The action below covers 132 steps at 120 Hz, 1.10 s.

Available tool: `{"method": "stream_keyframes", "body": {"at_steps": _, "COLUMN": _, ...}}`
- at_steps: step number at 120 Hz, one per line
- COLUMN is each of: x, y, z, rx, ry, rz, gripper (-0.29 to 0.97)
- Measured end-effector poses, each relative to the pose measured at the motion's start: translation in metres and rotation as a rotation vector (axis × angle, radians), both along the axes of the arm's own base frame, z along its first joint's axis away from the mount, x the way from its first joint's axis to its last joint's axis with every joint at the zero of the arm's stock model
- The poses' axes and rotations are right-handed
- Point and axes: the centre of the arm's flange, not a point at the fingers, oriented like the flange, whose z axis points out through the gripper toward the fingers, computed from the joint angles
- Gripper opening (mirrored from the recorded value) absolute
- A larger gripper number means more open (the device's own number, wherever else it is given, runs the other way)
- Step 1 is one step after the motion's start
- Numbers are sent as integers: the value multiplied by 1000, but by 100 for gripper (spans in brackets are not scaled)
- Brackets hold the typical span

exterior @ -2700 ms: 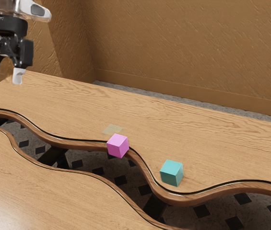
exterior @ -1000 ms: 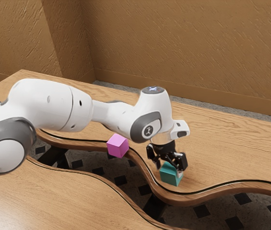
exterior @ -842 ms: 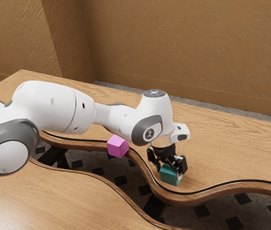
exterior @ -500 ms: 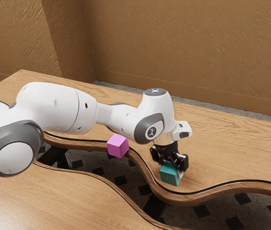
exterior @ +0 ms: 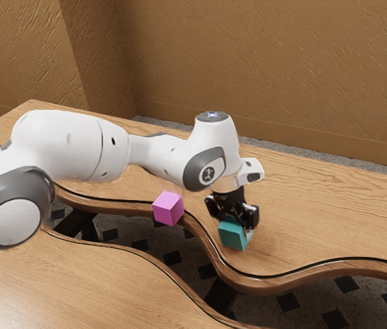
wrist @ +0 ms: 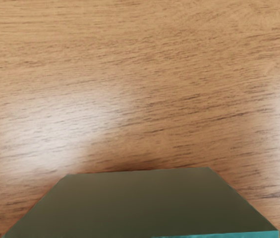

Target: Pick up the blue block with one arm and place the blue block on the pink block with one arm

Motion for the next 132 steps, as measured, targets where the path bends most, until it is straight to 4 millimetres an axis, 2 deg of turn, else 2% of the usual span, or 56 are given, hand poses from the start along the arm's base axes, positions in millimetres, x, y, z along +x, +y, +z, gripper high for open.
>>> {"method": "stream_keyframes", "body": {"at_steps": 8, "x": 4, "y": 26, "z": 46, "rx": 10, "ry": -40, "rz": 21, "gripper": 38}}
{"method": "stream_keyframes", "body": {"at_steps": 14, "x": 9, "y": 52, "z": 62, "rx": 26, "ry": -46, "rz": 48, "gripper": 38}}
{"method": "stream_keyframes", "body": {"at_steps": 21, "x": 16, "y": 89, "z": 65, "rx": 46, "ry": -35, "rz": 88, "gripper": 39}}
{"method": "stream_keyframes", "body": {"at_steps": 32, "x": 26, "y": 147, "z": 55, "rx": 60, "ry": -3, "rz": 133, "gripper": 39}}
{"method": "stream_keyframes", "body": {"at_steps": 44, "x": 27, "y": 175, "z": 57, "rx": 80, "ry": 8, "rz": 135, "gripper": 39}}
{"method": "stream_keyframes", "body": {"at_steps": 67, "x": 19, "y": 196, "z": 52, "rx": 110, "ry": 93, "rz": 120, "gripper": 39}}
{"method": "stream_keyframes", "body": {"at_steps": 77, "x": 17, "y": 194, "z": 44, "rx": 110, "ry": 121, "rz": 104, "gripper": 39}}
{"method": "stream_keyframes", "body": {"at_steps": 132, "x": 34, "y": 197, "z": 37, "rx": 98, "ry": 127, "rz": 68, "gripper": 39}}
